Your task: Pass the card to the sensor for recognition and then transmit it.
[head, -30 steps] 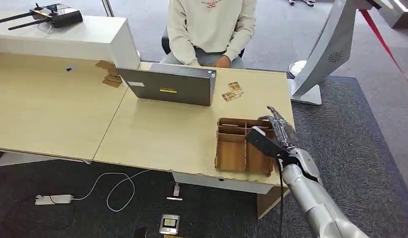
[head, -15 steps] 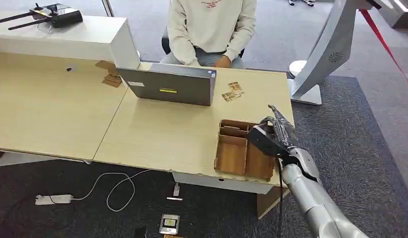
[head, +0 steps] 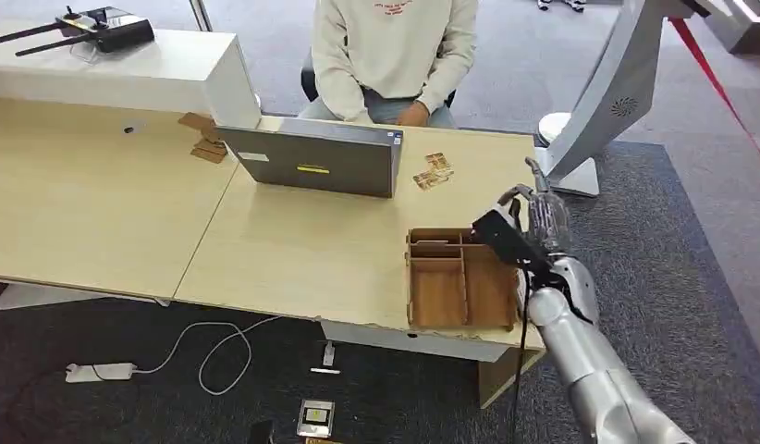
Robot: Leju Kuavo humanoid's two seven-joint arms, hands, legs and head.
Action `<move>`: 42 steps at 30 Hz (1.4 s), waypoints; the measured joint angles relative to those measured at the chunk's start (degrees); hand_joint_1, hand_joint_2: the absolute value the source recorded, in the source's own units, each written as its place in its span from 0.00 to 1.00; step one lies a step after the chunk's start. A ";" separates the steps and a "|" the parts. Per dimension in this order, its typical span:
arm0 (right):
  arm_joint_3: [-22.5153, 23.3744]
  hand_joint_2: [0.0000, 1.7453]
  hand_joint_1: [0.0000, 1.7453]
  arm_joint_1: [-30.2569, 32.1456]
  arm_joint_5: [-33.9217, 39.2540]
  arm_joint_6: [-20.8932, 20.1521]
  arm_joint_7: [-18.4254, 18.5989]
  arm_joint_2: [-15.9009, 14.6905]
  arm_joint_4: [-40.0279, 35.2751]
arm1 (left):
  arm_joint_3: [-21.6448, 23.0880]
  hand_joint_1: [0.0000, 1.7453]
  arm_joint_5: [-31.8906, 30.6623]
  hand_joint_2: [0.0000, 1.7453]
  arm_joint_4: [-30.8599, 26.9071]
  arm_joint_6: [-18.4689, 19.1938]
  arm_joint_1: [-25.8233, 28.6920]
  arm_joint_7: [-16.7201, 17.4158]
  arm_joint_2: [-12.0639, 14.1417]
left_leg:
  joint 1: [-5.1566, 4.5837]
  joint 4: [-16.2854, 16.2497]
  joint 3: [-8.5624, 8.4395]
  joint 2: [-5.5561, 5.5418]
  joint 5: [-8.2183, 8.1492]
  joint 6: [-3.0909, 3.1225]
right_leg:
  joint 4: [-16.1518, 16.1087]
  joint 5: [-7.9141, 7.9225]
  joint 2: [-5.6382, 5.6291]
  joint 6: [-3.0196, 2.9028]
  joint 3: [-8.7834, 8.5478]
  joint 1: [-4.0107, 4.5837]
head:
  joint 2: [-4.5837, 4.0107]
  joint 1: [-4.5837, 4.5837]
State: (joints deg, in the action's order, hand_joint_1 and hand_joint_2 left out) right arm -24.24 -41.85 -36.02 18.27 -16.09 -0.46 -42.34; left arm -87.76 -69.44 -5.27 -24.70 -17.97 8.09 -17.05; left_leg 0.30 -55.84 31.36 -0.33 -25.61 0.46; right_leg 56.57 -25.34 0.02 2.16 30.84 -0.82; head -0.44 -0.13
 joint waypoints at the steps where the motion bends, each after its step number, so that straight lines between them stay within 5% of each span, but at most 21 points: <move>1: 0.24 1.00 1.00 -0.41 0.35 0.13 0.20 0.00 -0.59 | 0.00 0.00 0.00 0.00 0.00 0.00 0.00 -0.07 0.02 | 0.00 0.00 0.00 0.00 0.00 0.00 | 0.00 0.00 0.00 0.00 0.00 0.00 | 0.00 -0.02; 17: 2.45 1.00 1.00 -5.11 -0.44 0.87 0.85 0.44 -3.52 | 0.00 0.00 -1.18 0.00 0.00 -2.19 0.12 -0.98 0.28 | 0.00 0.00 0.02 0.00 0.00 0.00 | 0.01 0.00 0.00 -0.01 0.00 0.02 | 0.00 0.00; 35: -3.32 1.00 1.00 -12.09 -14.17 -4.18 5.97 8.15 11.72 | 0.00 0.00 -10.03 0.00 0.02 -2.86 -1.31 2.60 0.20 | 0.03 0.00 0.05 -0.04 0.01 -0.02 | 0.02 0.00 0.01 -0.01 0.02 0.04 | 0.00 -0.02; 42: -3.72 1.00 1.00 -12.49 -14.82 -4.20 6.25 8.79 13.25 | 0.00 0.00 -10.01 0.00 0.02 -2.73 -1.35 2.69 0.13 | 0.03 0.00 0.04 -0.04 0.01 -0.02 | 0.01 0.00 0.01 -0.01 0.02 0.03 | 0.00 -0.02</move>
State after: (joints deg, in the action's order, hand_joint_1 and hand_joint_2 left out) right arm -27.96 -54.34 -50.84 14.08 -9.84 8.33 -29.09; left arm -87.76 -79.45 -5.25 -27.43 -19.32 10.78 -16.92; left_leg 0.33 -55.84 31.40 -0.37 -25.60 0.44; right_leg 56.58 -25.34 0.03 2.15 30.86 -0.78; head -0.44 -0.15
